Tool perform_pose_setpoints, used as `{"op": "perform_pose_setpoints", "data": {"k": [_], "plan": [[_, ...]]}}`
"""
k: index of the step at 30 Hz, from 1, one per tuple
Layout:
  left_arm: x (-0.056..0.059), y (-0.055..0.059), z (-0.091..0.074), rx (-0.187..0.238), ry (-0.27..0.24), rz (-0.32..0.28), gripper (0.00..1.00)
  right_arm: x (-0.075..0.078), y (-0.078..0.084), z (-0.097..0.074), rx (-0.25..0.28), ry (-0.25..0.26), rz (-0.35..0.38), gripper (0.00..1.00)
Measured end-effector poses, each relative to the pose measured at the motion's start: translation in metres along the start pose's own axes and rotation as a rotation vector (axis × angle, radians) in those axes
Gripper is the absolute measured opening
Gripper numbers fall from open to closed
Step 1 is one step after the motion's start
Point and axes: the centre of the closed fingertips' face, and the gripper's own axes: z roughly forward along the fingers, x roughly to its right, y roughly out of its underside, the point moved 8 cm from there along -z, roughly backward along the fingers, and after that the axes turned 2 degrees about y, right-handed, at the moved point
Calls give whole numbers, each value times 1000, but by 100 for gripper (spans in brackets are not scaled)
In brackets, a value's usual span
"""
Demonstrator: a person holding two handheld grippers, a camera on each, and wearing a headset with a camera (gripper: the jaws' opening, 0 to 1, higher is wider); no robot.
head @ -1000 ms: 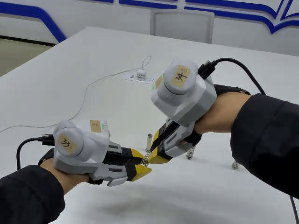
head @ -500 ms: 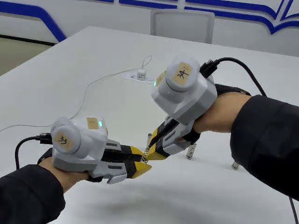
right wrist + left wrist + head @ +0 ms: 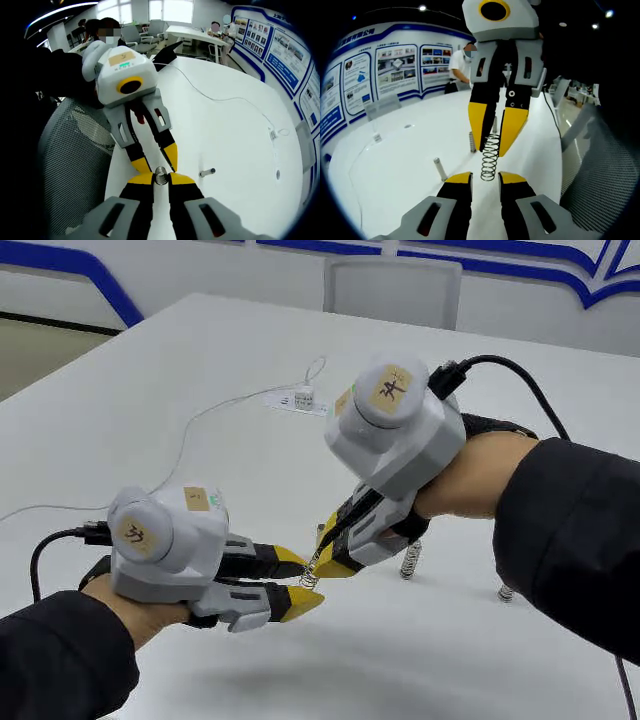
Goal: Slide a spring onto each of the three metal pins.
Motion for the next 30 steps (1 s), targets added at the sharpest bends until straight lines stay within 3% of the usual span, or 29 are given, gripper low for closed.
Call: {"op": "perform_pose_setpoints", "data": {"k": [10, 19, 30], "plan": [[-12, 3, -6, 9, -73, -71, 37, 15, 4, -10, -17, 40, 13, 12], [-14, 4, -7, 10, -89, -84, 43, 35, 8, -14, -44, 87, 27, 12], [-19, 5, -10, 17, -107, -105, 47, 65, 1, -7, -83, 144, 21, 12]]}}
